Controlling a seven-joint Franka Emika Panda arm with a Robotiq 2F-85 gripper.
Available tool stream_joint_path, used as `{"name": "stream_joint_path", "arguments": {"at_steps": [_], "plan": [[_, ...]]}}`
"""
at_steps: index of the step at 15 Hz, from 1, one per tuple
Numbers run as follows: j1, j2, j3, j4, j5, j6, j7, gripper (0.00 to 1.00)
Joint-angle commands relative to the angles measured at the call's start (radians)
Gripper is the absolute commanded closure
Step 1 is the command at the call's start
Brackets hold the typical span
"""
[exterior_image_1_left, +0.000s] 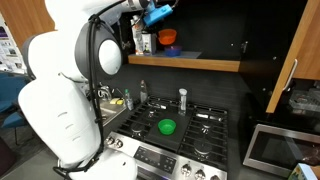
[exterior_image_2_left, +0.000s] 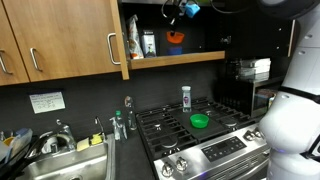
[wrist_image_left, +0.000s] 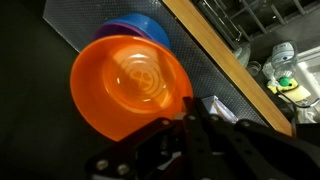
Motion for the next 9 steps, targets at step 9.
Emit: {"name": "stream_joint_path", "arguments": {"at_steps": [9], "plan": [[-0.035,0.093,-0.009,0.058,0.007,0.027,0.026,0.99]]}}
